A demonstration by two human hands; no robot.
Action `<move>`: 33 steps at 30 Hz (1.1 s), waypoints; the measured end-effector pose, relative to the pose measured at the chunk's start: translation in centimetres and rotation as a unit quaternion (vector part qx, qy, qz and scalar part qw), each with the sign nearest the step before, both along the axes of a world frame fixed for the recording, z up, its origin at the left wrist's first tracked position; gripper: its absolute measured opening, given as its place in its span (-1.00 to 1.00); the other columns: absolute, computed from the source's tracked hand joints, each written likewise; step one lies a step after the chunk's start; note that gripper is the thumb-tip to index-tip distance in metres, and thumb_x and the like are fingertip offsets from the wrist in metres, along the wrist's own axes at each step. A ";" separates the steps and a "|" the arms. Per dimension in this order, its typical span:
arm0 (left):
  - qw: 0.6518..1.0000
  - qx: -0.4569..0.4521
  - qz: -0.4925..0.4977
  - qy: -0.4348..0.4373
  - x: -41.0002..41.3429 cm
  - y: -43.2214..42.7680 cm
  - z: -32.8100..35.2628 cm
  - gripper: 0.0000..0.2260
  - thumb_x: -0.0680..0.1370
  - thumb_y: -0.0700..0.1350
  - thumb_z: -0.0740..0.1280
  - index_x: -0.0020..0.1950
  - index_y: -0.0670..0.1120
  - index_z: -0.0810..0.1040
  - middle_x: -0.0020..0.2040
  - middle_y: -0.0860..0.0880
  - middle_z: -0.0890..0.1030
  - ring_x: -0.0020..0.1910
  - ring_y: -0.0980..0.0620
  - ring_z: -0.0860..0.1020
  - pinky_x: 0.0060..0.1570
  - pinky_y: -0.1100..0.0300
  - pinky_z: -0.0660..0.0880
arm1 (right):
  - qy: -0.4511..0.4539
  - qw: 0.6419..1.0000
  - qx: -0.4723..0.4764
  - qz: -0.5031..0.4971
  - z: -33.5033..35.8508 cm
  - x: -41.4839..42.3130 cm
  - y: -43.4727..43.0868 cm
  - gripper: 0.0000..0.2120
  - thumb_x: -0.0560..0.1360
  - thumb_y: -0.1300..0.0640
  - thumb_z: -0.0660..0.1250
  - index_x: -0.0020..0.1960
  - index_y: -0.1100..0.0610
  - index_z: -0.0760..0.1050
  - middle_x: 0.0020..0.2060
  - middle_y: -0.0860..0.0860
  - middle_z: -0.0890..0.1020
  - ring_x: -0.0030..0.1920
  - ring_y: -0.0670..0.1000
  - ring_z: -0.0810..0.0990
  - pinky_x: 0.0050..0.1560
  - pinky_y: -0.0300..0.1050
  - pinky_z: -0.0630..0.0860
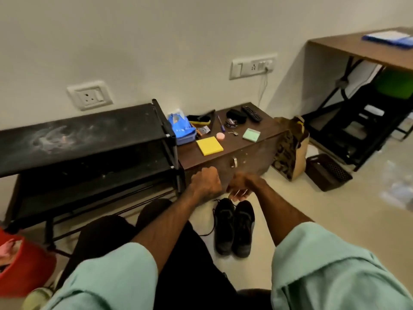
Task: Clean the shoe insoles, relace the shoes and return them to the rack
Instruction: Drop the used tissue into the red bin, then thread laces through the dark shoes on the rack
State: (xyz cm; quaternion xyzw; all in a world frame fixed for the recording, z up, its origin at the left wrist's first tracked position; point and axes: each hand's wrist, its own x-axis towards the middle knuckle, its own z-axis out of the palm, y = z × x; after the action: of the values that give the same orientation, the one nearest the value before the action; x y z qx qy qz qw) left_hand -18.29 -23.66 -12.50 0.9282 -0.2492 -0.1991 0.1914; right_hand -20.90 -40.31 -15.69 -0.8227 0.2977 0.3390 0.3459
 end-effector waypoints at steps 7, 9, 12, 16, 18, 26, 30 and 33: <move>0.992 0.059 0.010 0.109 -1.0 -5.5 -10.5 -0.68 0.53 -0.06 0.37 0.24 -0.17 0.57 0.21 -0.18 0.63 0.17 -0.19 0.62 0.16 0.02 0.58 | 0.114 0.993 -0.028 0.030 -6.7 -1.0 -5.4 -0.72 0.60 0.12 0.39 0.19 0.31 0.60 -0.15 0.15 0.74 -0.06 0.12 0.74 0.14 0.10 0.66; 0.988 0.076 0.018 0.131 -1.2 -6.5 -13.4 -0.59 0.57 -0.03 0.37 0.38 -0.12 0.47 0.32 -0.14 0.55 0.28 -0.18 0.56 0.23 0.00 0.52 | 0.075 0.997 -0.034 0.010 -8.7 -1.1 -6.3 -0.74 0.62 0.16 0.34 0.19 0.33 0.60 -0.13 0.13 0.72 -0.06 0.11 0.73 0.02 0.04 0.69; 0.981 0.111 0.023 0.159 -1.7 -7.1 -17.2 -0.55 0.59 -0.03 0.38 0.44 -0.11 0.41 0.38 -0.14 0.49 0.34 -0.17 0.50 0.27 -0.01 0.48 | 0.039 0.998 -0.028 -0.028 -12.8 -2.3 -6.5 -0.73 0.57 0.27 0.35 0.24 0.34 0.56 -0.12 0.15 0.67 -0.17 0.10 0.69 -0.22 -0.06 0.63; 0.968 0.158 0.020 0.196 -2.7 -6.9 -22.0 -0.58 0.59 -0.02 0.38 0.41 -0.09 0.44 0.37 -0.13 0.51 0.34 -0.18 0.50 0.29 -0.03 0.46 | 0.096 0.990 -0.088 0.055 -19.9 -6.1 -5.4 -0.59 0.55 0.16 0.42 0.37 0.19 0.48 0.25 0.16 0.61 0.20 0.12 0.61 0.19 -0.06 0.56; 0.959 0.187 0.015 0.213 -3.4 -6.8 -24.5 -0.53 0.56 0.02 0.39 0.44 -0.05 0.42 0.41 -0.12 0.48 0.39 -0.19 0.45 0.34 -0.05 0.44 | 0.086 0.989 -0.102 0.061 -23.6 -8.6 -4.4 -0.53 0.57 0.05 0.39 0.43 0.18 0.45 0.36 0.16 0.53 0.33 0.16 0.53 0.32 -0.08 0.46; 0.919 0.279 -0.051 0.274 -5.0 -7.3 -31.3 -0.35 0.59 0.00 0.37 0.62 0.01 0.17 0.58 -0.13 0.24 0.53 -0.19 0.26 0.49 -0.08 0.27 | 0.096 0.992 -0.077 -0.042 -32.6 -12.6 -0.4 -0.26 0.55 -0.01 0.39 0.59 0.16 0.12 0.40 0.23 0.36 0.39 0.28 0.38 0.32 0.02 0.42; 0.915 0.301 -0.061 0.261 -5.4 -7.7 -32.3 -0.44 0.62 -0.04 0.31 0.60 -0.03 0.23 0.57 -0.13 0.29 0.52 -0.17 0.31 0.47 -0.06 0.31 | 0.052 0.991 -0.089 -0.082 -33.3 -12.7 0.0 -0.46 0.59 0.10 0.30 0.50 0.21 0.24 0.29 0.25 0.42 0.30 0.31 0.48 0.25 0.03 0.48; 0.931 0.283 -0.051 0.225 -5.5 -8.1 -32.2 -0.57 0.62 -0.04 0.32 0.48 -0.04 0.40 0.48 -0.12 0.42 0.45 -0.16 0.41 0.39 0.01 0.38 | 0.036 0.989 -0.093 -0.111 -33.2 -12.4 0.1 -0.60 0.62 0.12 0.26 0.40 0.25 0.33 0.26 0.27 0.45 0.27 0.31 0.52 0.21 0.03 0.49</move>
State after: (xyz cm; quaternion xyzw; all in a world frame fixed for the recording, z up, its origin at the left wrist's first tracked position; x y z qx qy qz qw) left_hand -23.83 -31.80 -44.72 0.8605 -0.1799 -0.4750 -0.0388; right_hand -33.34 -40.25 -48.92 -0.8005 0.4299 0.2983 0.2922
